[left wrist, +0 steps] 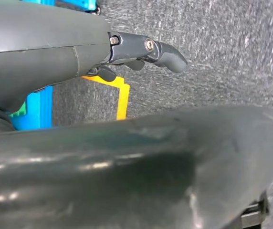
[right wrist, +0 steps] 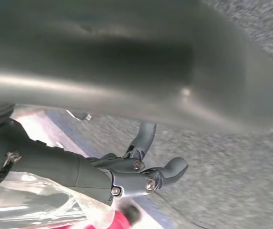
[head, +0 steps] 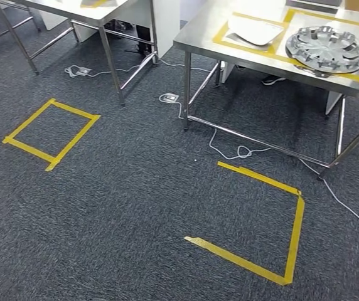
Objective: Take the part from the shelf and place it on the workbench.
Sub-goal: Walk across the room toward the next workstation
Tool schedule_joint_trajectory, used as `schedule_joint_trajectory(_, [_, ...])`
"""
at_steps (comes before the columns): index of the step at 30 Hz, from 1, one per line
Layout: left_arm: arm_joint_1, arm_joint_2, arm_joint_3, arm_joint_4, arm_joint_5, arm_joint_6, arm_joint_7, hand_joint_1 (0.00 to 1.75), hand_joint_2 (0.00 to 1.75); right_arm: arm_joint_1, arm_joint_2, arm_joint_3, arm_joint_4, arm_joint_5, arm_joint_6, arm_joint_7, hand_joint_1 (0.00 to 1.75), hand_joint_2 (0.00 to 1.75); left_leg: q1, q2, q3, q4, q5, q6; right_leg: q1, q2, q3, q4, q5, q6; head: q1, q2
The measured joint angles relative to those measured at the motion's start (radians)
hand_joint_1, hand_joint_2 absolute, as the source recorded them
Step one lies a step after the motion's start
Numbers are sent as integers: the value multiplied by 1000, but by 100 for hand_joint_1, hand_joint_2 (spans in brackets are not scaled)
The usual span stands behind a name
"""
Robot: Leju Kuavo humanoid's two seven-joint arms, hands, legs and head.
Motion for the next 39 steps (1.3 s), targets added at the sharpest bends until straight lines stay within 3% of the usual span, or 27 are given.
schedule_joint_trajectory(2, [-3, 0, 0, 0, 0, 0, 0, 0, 0, -1, 0, 0, 0, 3, -1, 0, 0, 0, 0, -22, -9, 4, 2, -11, -2, 33, 36, -66, 8, -7, 0, 0])
schedule_joint_trajectory(4, [-2, -1, 0, 0, 0, 0, 0, 0, 0, -1, 0, 0, 0, 9, -2, 1, 0, 0, 3, -45, -19, 5, 6, -24, -2, 18, 42, -74, 7, -15, -1, 0])
schedule_joint_trajectory(5, [0, 0, 1, 0, 0, 0, 0, 0, 0, -2, 0, 0, 0, 12, -2, 1, 0, 0, 4, -38, -24, 11, 2, -30, -3, 5, 44, -78, 9, -21, -1, 0])
schedule_joint_trajectory(7, [0, 0, 1, 0, 0, 0, 0, 0, 0, -2, 1, 0, 0, 16, -1, 0, 0, 0, 3, 8, -53, 72, -38, -40, -7, -23, 48, -86, 13, -31, -7, 0])
schedule_joint_trajectory(9, [-3, 0, 1, 0, -1, -1, 0, 0, 0, -1, 1, 0, 0, 20, 1, 0, 0, 0, 7, 57, -118, 204, -105, -51, -5, -55, 49, -87, 10, -37, -12, 0])
schedule_joint_trajectory(10, [-3, 0, 2, 0, -1, -2, 0, 0, 0, 0, 1, 0, 1, 22, 3, 0, 0, 0, 10, 65, -148, 264, -127, -56, -4, -72, 49, -87, 9, -38, -12, 0])
schedule_joint_trajectory(11, [-3, 0, 2, 0, -1, -2, 0, 0, 0, 0, 1, 0, 1, 24, 4, 0, 0, 0, 13, 69, -163, 296, -130, -59, -4, -87, 50, -87, 7, -37, -12, 0])
schedule_joint_trajectory(12, [-1, 0, 3, 0, -1, -3, 0, 0, 0, -1, 1, 0, 1, 26, 4, 0, 0, 0, 15, 72, -158, 287, -113, -61, -4, -101, 51, -86, 6, -36, -12, 0])
schedule_joint_trajectory(13, [0, 0, 4, 0, -1, -3, 0, 0, 0, -3, 1, 1, 1, 28, 5, 0, 0, 0, 17, 78, -135, 241, -81, -61, -4, -113, 53, -86, 4, -34, -12, 0])
schedule_joint_trajectory(15, [0, 1, 7, 0, -1, -3, 0, 0, 0, -5, 1, 2, 1, 32, 5, 0, 0, 0, 13, 122, -63, 102, -18, -56, -1, -136, 59, -85, -2, -27, -13, 0])
schedule_joint_trajectory(17, [-5, 1, 8, 0, -2, -3, 0, 0, 0, -5, 1, 2, 1, 34, 5, 1, 0, 0, 7, 158, -25, 22, 0, -44, 6, -157, 61, -84, -11, -15, -11, 0])
schedule_joint_trajectory(19, [-6, 0, 9, 0, -5, -2, 0, 0, 0, -7, 1, 2, 1, 36, 5, 2, 0, 0, 4, 143, -27, 16, -4, -32, 8, -180, 70, -86, -16, -5, -10, 0])
schedule_joint_trajectory(20, [-4, 0, 9, 0, -6, -2, 0, 0, 0, -10, 1, 2, 1, 37, 5, 2, 0, 0, 5, 132, -28, 15, -3, -26, 5, -181, 73, -83, -22, 1, -9, 0])
schedule_joint_trajectory(22, [-2, 1, 10, 0, -8, -1, 0, 0, 0, -14, 1, 2, 1, 38, 5, 3, 0, 0, 7, 110, -29, 13, 2, -14, 2, -138, 57, -39, -56, 10, -7, 0])
schedule_joint_trajectory(24, [-4, 0, 10, 0, -8, 0, 0, 0, 0, -13, 1, 3, 3, 38, 7, 4, 0, 0, 6, 86, -32, 12, 5, -6, 1, -79, -5, 86, -121, 12, -3, 0])
schedule_joint_trajectory(25, [-5, 0, 11, 0, -9, 0, 0, 0, 0, -10, 1, 3, 4, 38, 8, 5, 0, 0, 4, 72, -34, 12, 6, -3, 1, -66, -43, 157, -147, 10, -3, 0])
schedule_joint_trajectory(26, [-5, 0, 11, 0, -9, 0, 0, 0, 0, -8, 1, 3, 5, 38, 9, 6, 0, 0, 2, 57, -34, 12, 7, -2, 2, -60, -71, 206, -155, 7, -3, 0])
schedule_joint_trajectory(27, [-5, 0, 11, 0, -9, 0, 0, 0, 0, -6, 1, 2, 6, 38, 9, 7, 0, 0, 1, 42, -33, 13, 7, -1, 3, -57, -85, 220, -143, 4, -3, 0])
schedule_joint_trajectory(29, [-4, 0, 12, 0, -10, 0, 0, 0, 0, -5, 1, 2, 6, 38, 10, 8, 0, 0, -1, 13, -29, 13, 6, -1, 4, -44, -57, 132, -70, -4, -3, 0])
schedule_joint_trajectory(31, [-5, -1, 12, 0, -11, -1, 0, 0, 0, -6, 1, 2, 7, 39, 10, 8, 0, 0, -2, -13, -30, 15, 5, -4, 1, 8, -5, 1, -9, -11, -4, 0])
schedule_joint_trajectory(33, [-7, -1, 12, 0, -12, -1, 0, 0, 0, -6, 1, 2, 8, 40, 10, 8, 0, 0, 0, -37, -37, 17, 7, -14, 0, 42, 23, -57, 2, -15, -5, 0])
schedule_joint_trajectory(35, [-5, -1, 12, 0, -12, -1, 0, 0, 0, -6, 2, 2, 9, 42, 11, 9, 0, 0, 5, -57, -44, 18, 10, -27, 1, 22, 30, -65, 4, -22, -4, 0])
schedule_joint_trajectory(37, [-3, 0, 13, 0, -14, -1, 0, 0, 0, -7, 4, 3, 9, 44, 11, 9, 0, 0, 3, -22, -60, 52, -14, -38, -2, -7, 37, -74, 7, -33, -8, 0])
schedule_joint_trajectory(39, [-6, 0, 13, 0, -15, -1, 0, 0, 0, -5, 4, 3, 9, 46, 11, 9, 0, 0, 2, 40, -111, 162, -75, -47, -1, -40, 43, -78, 6, -40, -13, 0])
